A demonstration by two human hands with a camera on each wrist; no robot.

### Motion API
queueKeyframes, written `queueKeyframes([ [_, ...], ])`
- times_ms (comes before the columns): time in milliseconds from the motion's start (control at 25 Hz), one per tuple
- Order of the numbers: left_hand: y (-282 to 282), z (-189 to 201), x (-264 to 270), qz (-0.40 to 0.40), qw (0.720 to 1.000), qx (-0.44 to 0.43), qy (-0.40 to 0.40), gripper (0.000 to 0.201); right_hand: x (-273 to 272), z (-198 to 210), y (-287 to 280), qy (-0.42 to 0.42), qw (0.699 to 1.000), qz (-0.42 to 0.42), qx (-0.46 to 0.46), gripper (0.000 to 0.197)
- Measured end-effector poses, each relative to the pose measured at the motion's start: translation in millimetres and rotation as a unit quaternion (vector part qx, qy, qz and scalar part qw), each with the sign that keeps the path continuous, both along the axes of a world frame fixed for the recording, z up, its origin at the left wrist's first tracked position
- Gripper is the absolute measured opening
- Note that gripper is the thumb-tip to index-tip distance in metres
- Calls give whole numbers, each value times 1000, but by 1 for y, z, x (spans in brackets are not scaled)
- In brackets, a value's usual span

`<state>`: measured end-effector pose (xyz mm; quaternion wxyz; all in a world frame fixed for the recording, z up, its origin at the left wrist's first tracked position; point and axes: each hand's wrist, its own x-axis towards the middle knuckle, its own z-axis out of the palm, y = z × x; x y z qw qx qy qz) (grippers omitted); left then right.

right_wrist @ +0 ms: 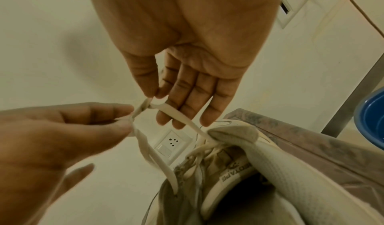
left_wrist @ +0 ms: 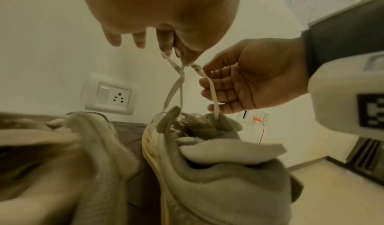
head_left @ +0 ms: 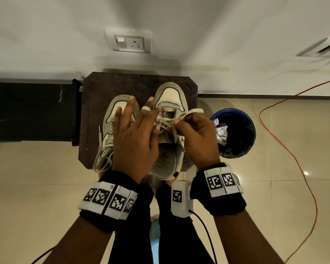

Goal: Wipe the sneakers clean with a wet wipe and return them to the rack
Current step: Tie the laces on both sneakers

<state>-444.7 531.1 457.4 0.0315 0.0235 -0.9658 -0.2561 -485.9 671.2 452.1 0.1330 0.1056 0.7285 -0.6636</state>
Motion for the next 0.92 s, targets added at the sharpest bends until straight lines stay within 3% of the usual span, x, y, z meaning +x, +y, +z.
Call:
queueKeyframes([
  [160,-22,4,4,17,986,-163,32,23,0,3,2,-16,997,-71,-18,18],
  [320,-49,7,6,25,980,-194,20,22,3,-1,14,-39,991,-119,42,20],
  [440,-70,5,12,40,975,-207,-71,15,11,-16,34,-74,977,-164,112,16],
  [600,-76,-8,15,25,959,-191,-205,17,25,-44,45,-164,965,-122,165,23],
  [680,-70,-13,13,32,961,-164,-221,23,27,-49,41,-194,960,-66,188,35],
  [760,-64,-12,10,73,966,-130,-212,34,28,-42,36,-173,953,-57,241,49],
  [840,-56,-7,5,83,976,-83,-184,40,27,-34,34,-102,950,-60,288,35],
  [920,-44,-3,0,-3,984,-59,-167,43,25,-21,31,-29,965,-23,260,8],
])
